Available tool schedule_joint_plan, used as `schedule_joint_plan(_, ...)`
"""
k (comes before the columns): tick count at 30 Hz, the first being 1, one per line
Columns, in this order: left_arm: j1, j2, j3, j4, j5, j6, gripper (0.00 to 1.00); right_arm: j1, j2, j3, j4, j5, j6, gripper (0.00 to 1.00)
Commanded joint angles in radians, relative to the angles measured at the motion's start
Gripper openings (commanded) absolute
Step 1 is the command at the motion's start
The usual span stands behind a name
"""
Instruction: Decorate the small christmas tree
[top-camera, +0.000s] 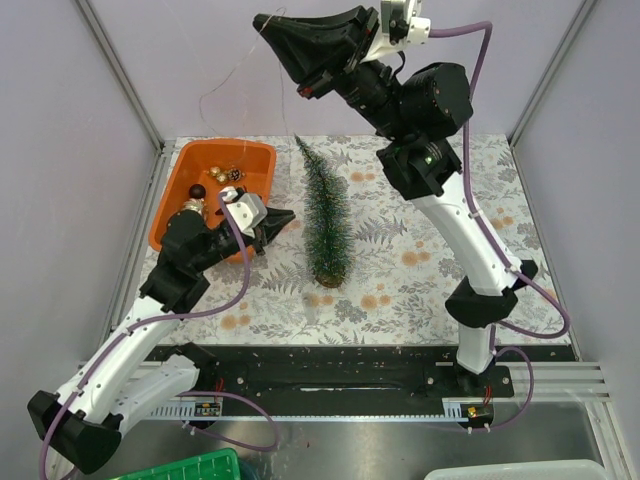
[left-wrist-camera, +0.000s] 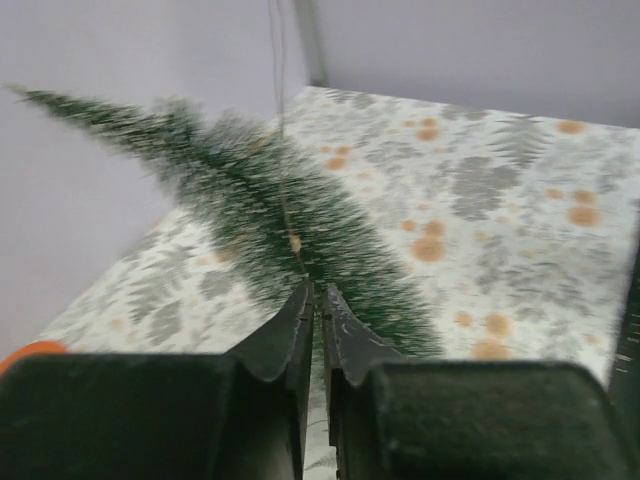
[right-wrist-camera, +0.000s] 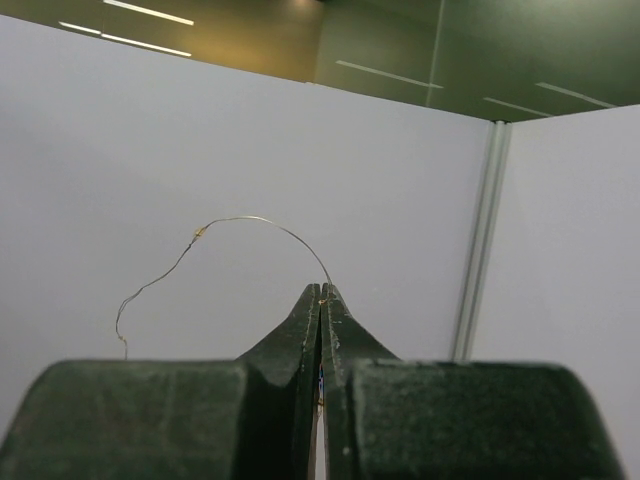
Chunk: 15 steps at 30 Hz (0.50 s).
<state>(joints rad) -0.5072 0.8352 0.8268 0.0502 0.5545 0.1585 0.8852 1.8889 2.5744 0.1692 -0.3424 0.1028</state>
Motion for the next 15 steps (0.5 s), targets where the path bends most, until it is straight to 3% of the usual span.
schedule_joint_plan(1,0.009,-0.012,0.018,0.025,-0.26,0.072,0.08,-0.077,0.022,0.009,0.07,0.0,0.029,0.0)
schedule_joint_plan(5,0.009,0.045,0.073,0.026,-0.402,0.093,0.0,-0.135,0.081,0.039,0.088,-0.004,0.063,0.0)
schedule_joint_plan(10,0.009,0.105,0.11,0.079,-0.594,0.128,0.0,-0.204,0.151,0.049,0.17,-0.02,0.13,0.0)
schedule_joint_plan(15,0.016,0.176,0.162,0.077,-0.665,0.128,0.02,-0.258,0.231,0.076,0.26,-0.024,0.185,0.0)
